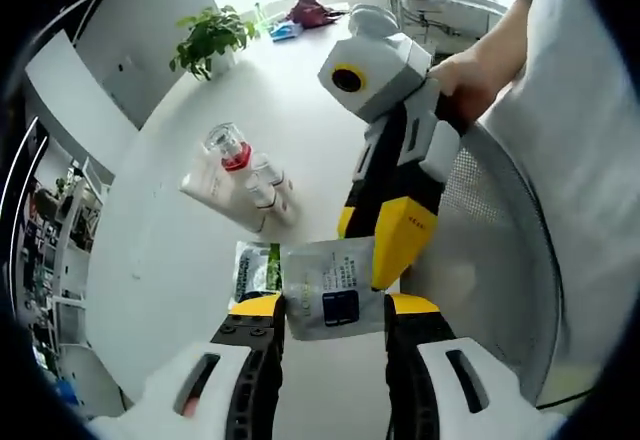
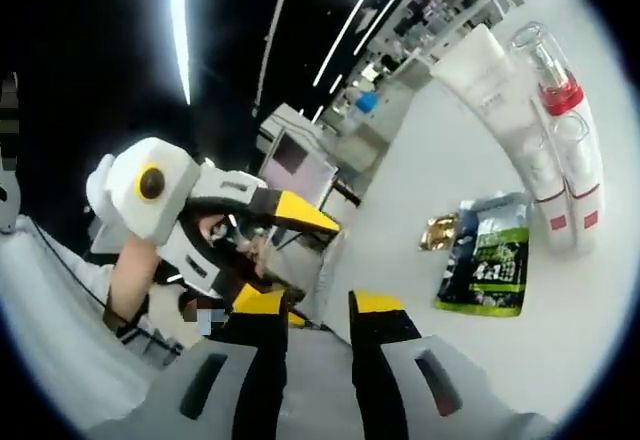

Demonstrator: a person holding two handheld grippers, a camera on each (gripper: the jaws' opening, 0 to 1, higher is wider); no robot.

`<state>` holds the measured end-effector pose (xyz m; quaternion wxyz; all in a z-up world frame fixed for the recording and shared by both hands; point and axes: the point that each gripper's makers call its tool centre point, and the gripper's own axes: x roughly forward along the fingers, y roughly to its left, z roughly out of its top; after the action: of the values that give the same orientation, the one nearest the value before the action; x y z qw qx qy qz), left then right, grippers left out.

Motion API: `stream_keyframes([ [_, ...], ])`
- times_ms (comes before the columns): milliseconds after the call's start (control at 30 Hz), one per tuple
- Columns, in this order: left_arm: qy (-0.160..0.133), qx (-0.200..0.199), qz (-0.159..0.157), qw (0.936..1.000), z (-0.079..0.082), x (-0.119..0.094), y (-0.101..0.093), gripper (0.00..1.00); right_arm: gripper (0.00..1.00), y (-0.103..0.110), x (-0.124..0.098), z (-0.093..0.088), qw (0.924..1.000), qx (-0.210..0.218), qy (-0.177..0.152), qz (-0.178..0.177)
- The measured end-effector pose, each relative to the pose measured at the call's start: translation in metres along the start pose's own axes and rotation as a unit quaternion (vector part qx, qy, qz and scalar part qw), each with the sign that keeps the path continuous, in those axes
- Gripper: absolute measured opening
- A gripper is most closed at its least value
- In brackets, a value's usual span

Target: Arrange the skincare products in the storage area until every visible bottle or jar stands upright without overlapping.

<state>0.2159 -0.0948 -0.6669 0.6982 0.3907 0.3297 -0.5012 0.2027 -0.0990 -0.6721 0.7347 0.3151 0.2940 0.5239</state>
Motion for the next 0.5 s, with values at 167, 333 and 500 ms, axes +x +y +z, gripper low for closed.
stream_keyframes([
  [167, -0.001, -0.005, 0.001, 1.0, 0.003, -0.003, -0.003, 0.41, 0.08, 0.004, 0.003, 0.004, 0.9998, 0.008, -0.003, 0.018],
  [333, 0.002, -0.016, 0.003, 0.9999, 0.002, -0.008, -0.003, 0.41, 0.06, 0.006, 0.004, 0.004, 0.9992, 0.022, -0.004, 0.033],
  [500, 0.001, -0.033, 0.014, 0.9994, 0.001, -0.013, 0.0, 0.41, 0.02, 0.013, 0.009, 0.009, 0.998, 0.034, -0.004, 0.053],
])
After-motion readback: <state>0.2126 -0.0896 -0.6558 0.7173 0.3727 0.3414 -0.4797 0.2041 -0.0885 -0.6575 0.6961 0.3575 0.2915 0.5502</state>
